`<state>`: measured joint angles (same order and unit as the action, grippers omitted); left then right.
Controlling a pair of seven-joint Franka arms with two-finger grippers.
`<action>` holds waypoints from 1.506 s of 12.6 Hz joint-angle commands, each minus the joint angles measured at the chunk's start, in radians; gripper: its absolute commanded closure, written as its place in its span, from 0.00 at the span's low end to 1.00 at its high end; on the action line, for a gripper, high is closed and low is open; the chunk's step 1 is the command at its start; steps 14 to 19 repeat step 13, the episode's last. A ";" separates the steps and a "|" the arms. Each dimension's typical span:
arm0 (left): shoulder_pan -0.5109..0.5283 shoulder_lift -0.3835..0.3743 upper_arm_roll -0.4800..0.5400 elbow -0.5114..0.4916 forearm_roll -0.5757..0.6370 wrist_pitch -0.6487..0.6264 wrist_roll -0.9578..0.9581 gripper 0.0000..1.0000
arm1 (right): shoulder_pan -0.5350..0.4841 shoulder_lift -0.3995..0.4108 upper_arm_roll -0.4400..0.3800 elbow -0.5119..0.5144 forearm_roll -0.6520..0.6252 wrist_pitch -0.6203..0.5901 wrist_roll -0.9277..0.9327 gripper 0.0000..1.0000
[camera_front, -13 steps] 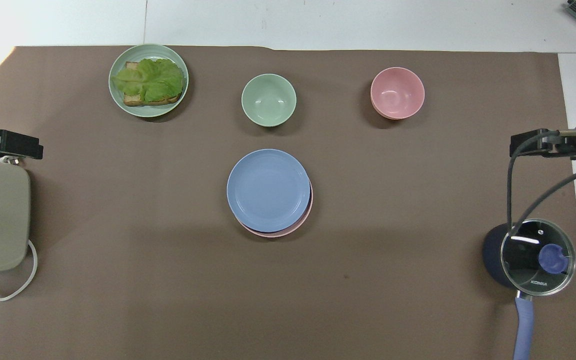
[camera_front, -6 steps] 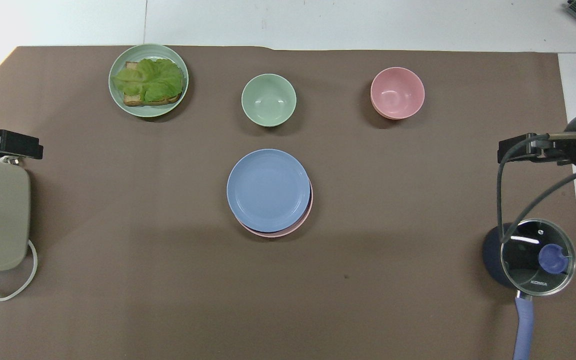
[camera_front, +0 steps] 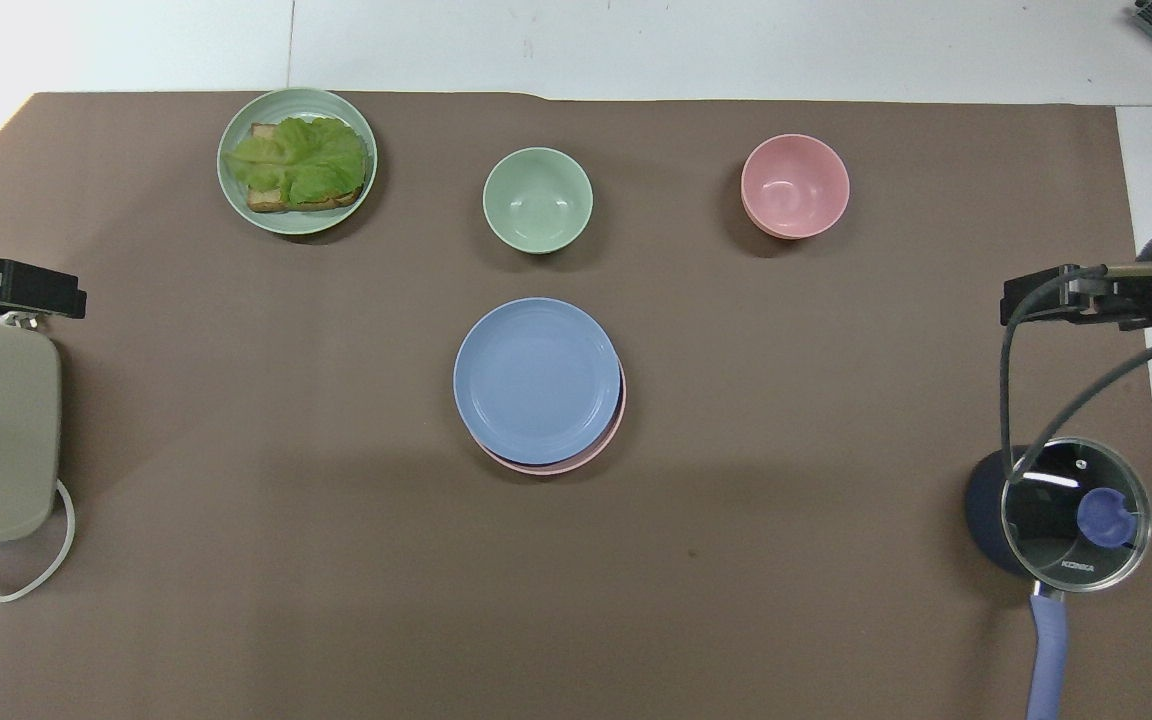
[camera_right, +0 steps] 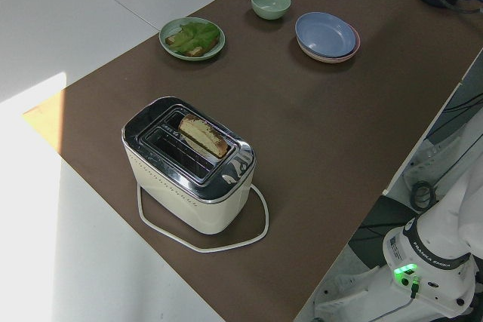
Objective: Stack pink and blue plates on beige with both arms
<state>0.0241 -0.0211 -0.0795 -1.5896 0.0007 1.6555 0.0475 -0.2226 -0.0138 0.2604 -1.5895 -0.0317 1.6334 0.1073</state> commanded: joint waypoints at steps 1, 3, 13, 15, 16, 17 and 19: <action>0.007 -0.005 -0.006 -0.003 0.016 -0.009 0.011 0.00 | -0.014 0.015 0.004 0.022 0.022 -0.007 -0.020 0.00; 0.007 -0.005 -0.006 -0.003 0.016 -0.009 0.011 0.00 | 0.101 0.017 -0.098 0.023 0.010 -0.016 -0.018 0.00; 0.007 -0.005 -0.006 -0.003 0.016 -0.009 0.011 0.00 | 0.253 0.006 -0.260 0.022 0.021 -0.043 0.019 0.00; 0.007 -0.005 -0.006 -0.003 0.016 -0.009 0.011 0.00 | 0.253 0.006 -0.260 0.022 0.021 -0.043 0.019 0.00; 0.007 -0.005 -0.006 -0.003 0.016 -0.009 0.011 0.00 | 0.253 0.006 -0.260 0.022 0.021 -0.043 0.019 0.00; 0.007 -0.005 -0.006 -0.003 0.016 -0.009 0.011 0.00 | 0.253 0.006 -0.260 0.022 0.021 -0.043 0.019 0.00; 0.007 -0.005 -0.006 -0.003 0.016 -0.009 0.011 0.00 | 0.253 0.006 -0.260 0.022 0.021 -0.043 0.019 0.00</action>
